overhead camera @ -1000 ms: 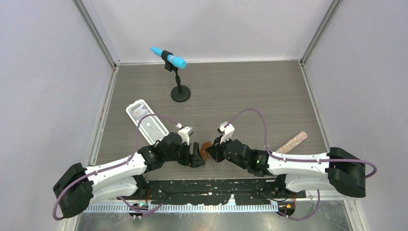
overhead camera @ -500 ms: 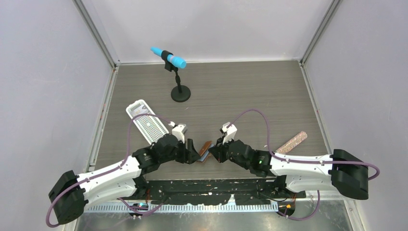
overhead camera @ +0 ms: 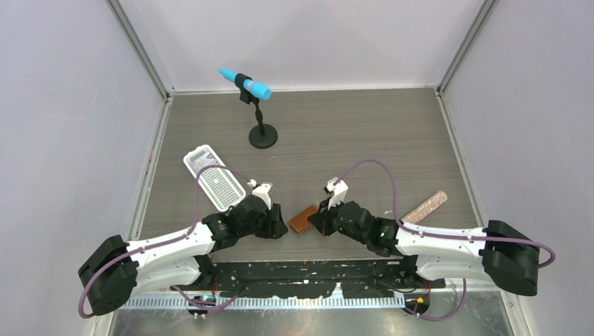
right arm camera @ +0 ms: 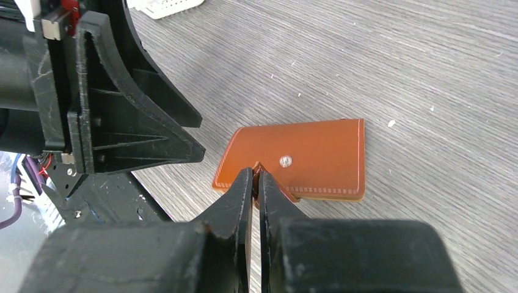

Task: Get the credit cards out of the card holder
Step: Open the card holder at the corner of the board.

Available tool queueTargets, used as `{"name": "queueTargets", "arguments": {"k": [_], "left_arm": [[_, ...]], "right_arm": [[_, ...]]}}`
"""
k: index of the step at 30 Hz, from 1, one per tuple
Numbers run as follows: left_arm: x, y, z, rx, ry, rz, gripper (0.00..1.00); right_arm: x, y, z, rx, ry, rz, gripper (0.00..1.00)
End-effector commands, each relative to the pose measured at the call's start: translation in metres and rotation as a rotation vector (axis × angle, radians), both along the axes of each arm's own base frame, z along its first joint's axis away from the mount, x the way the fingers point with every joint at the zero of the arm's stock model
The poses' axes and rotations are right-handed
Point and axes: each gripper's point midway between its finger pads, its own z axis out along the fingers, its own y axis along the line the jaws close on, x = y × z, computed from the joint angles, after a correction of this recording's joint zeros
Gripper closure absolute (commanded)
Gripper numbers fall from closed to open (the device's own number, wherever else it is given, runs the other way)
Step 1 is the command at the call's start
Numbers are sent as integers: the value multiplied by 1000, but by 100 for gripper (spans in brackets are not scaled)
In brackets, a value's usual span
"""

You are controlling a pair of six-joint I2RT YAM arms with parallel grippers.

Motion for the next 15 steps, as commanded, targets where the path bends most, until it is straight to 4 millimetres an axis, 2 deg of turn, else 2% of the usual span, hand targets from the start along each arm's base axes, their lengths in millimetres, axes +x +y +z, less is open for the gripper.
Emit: {"name": "queueTargets", "arguments": {"k": [1,7,15], "left_arm": [[14,2,9,15,-39,58,51],[13,5,22,21,-61,40,44],[4,-6,48,-64,-163,-99,23]], "right_arm": [[4,5,23,61,-52,35,95],[7,1,29,33,-88,110,95],[1,3,50,11,-191,244,95]]}}
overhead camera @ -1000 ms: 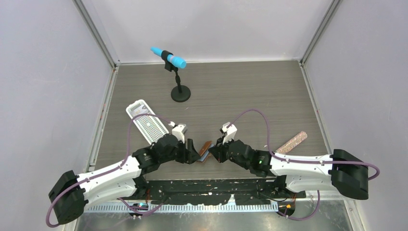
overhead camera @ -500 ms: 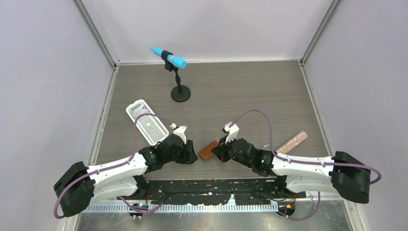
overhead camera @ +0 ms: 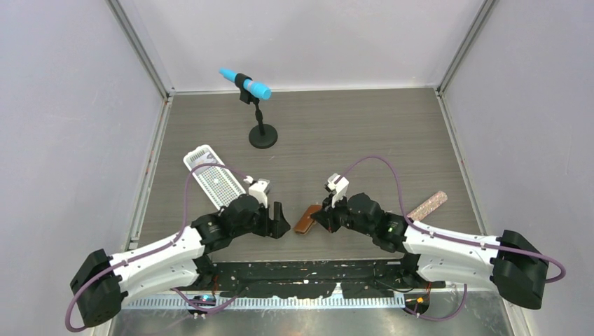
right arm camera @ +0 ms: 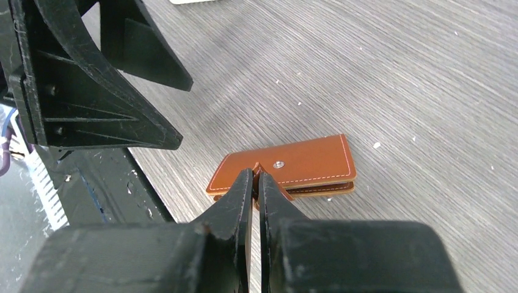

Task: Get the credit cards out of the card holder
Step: Open the card holder at the corner of the board.

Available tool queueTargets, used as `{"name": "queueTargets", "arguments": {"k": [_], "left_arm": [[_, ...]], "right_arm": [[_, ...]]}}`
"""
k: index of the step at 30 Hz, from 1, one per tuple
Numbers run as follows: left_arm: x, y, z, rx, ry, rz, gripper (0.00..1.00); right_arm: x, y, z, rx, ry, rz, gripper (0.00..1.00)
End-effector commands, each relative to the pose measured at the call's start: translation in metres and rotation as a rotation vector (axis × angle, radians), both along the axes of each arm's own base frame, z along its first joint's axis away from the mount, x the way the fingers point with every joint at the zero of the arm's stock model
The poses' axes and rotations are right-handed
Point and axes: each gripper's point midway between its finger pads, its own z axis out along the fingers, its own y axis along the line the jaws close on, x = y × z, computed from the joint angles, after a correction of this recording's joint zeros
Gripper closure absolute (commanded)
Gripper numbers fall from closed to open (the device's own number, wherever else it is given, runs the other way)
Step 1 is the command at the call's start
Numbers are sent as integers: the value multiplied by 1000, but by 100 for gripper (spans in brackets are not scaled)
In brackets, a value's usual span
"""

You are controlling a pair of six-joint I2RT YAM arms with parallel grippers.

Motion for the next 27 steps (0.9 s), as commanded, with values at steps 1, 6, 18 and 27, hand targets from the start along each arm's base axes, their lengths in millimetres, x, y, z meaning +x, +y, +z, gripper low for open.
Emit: {"name": "queueTargets", "arguments": {"k": [1,6,18,27], "left_arm": [[-2,-16,26,-69,-80,-112,22],[-2,-31,35,-104,-100,-180,10],[2,-47,28,-94,-82,-220,13],[8,-33,12,-49,-60,-133,27]], "right_arm": [[-3,15,38,51,-118,125,95],[-2,20,46,40,-152,158,95],[-1,21,41,19,-152,165,95],[3,6,25,5,-154,95,92]]}}
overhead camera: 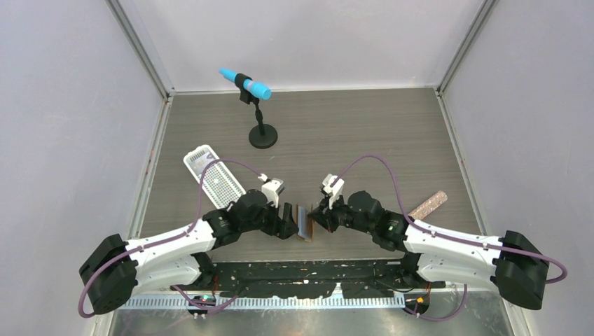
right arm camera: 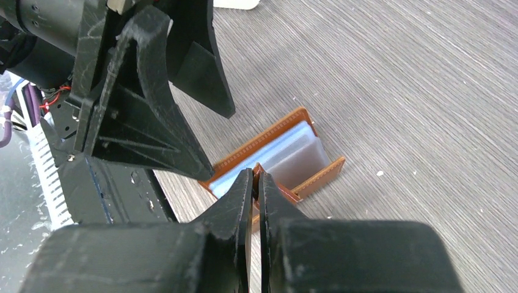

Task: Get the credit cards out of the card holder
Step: Open the card holder at the corner of the board.

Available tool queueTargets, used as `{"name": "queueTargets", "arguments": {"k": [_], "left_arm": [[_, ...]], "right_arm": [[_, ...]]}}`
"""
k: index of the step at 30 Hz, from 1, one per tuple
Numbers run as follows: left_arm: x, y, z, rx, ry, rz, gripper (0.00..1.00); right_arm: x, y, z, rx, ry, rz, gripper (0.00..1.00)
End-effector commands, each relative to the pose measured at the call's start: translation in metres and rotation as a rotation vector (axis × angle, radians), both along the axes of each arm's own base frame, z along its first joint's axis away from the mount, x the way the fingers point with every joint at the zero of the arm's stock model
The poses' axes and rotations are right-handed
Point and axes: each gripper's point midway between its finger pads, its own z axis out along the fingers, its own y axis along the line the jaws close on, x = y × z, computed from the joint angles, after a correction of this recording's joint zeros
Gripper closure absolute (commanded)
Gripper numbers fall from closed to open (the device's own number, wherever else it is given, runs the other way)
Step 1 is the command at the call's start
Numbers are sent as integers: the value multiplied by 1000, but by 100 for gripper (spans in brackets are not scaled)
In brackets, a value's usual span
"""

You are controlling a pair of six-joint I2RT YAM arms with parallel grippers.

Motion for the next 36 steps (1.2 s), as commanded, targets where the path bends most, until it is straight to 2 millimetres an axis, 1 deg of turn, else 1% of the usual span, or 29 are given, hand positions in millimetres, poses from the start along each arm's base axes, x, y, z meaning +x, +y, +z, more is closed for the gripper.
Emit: {"name": "queueTargets", "arguments": {"k": [1,2,3,4,5,6,7,9,11,12,13,14,15,16,17,18,19,20,23,25,27,28,29,30,33,36], "left_arm": [[11,-1,8,-21,-39,46,28],[11,0,8,-18,-36,54,29],[11,1,7,-15,-31,62,30],[11,2,7,-14,-28,70,30],[11,3,7,-17,-26,80,30],[12,4,8,-21,-26,91,30],[12,4,8,-25,-26,97,30],[12,5,10,-30,-30,103,31],[12,6,10,-25,-28,103,30],[12,7,10,-23,-29,101,30],[11,7,10,-20,-27,100,31],[11,7,10,-18,-27,100,31],[11,7,10,-17,-26,100,31],[11,8,9,-16,-25,101,31],[11,8,9,-18,-24,102,31],[10,8,8,-17,-23,102,31],[10,8,8,-16,-23,102,31],[10,9,7,-17,-22,103,31],[9,9,3,-17,-17,106,31],[9,9,2,-15,-14,106,31],[9,8,1,-20,-10,105,31],[8,8,1,-21,-11,104,31],[8,8,0,-23,-12,104,31],[8,9,0,-24,-14,102,31],[8,9,1,-32,-22,101,34],[9,9,0,-28,-23,102,36]], "right_arm": [[9,-8,2,29,-36,-57,91],[13,-13,-3,23,-34,-98,89],[15,-14,-2,36,-36,-113,89],[15,-18,-7,40,-20,-132,89],[18,-19,-6,55,-18,-148,89],[18,-23,-11,59,-3,-172,89],[20,-24,-11,66,1,-185,89],[23,-33,-19,62,24,-246,86],[29,-45,-28,45,48,-328,80],[34,-52,-29,46,59,-381,74],[34,-58,-35,22,76,-406,72],[37,-61,-32,33,83,-438,68],[35,-65,-36,18,104,-454,66],[37,-66,-30,30,103,-470,62],[36,-69,-32,15,125,-489,58],[37,-69,-24,32,128,-495,56],[35,-71,-25,23,148,-505,53],[32,-73,-24,8,163,-511,52],[29,-72,-19,21,204,-522,48],[27,-71,-17,13,233,-524,46],[26,-65,-4,31,253,-509,46],[25,-64,-3,27,264,-507,46],[24,-60,6,48,274,-498,46],[23,-59,8,50,282,-497,45],[23,-49,27,98,303,-488,45],[22,-43,35,104,305,-488,45]]}}
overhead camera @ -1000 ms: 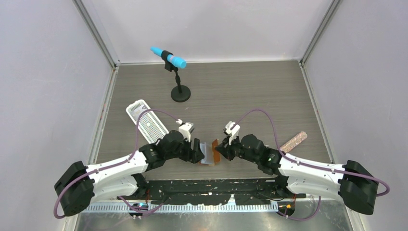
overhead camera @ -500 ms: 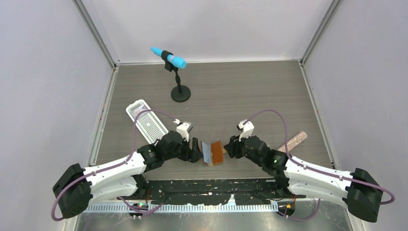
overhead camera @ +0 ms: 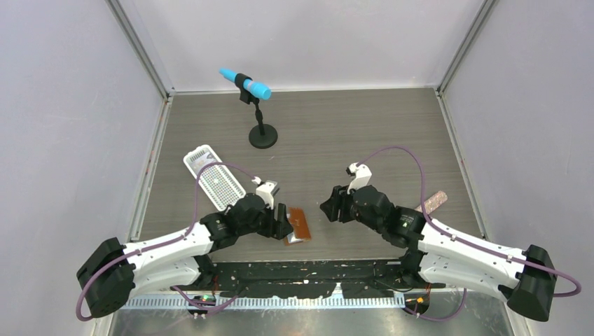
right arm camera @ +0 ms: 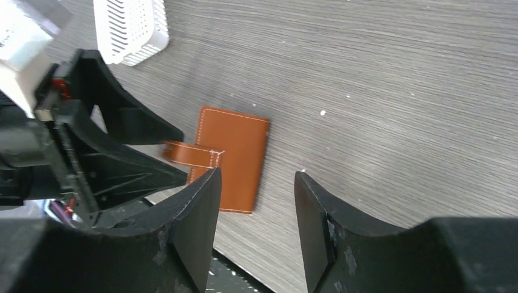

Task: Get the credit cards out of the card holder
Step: Open the card holder at the corner of the board.

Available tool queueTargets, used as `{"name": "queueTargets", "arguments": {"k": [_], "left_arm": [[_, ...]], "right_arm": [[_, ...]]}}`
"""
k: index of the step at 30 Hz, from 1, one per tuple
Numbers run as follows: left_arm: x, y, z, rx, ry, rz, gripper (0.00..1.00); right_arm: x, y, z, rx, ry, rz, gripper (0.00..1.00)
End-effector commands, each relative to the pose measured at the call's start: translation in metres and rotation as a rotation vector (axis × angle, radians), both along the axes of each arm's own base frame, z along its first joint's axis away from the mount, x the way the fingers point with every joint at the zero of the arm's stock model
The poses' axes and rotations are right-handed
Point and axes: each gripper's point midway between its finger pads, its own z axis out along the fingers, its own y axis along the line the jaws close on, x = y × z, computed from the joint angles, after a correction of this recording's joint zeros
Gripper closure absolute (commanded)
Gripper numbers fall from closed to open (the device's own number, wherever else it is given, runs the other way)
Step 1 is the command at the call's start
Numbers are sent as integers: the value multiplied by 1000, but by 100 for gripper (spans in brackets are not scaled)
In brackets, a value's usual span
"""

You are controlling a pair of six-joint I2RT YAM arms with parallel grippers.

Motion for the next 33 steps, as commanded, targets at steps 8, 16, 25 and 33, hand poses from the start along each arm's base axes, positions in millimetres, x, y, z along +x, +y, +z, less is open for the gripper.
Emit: {"name": "queueTargets", "arguments": {"k": [8,16,25,33], "left_arm": [[9,10,20,-47,-75,75,36],[18,71,40,-20,-195,309,32],[8,101,47,-73,-210,408,30],[2,100,39,-66,-182,386,30]], "right_arm": [[-7,38,22,54,37,16,29],[-18,66,-17,-88,89,-21,20],[-30,102,-48,-281,81,1,14],[-32,114,-76,-398,84,-1,15]]}}
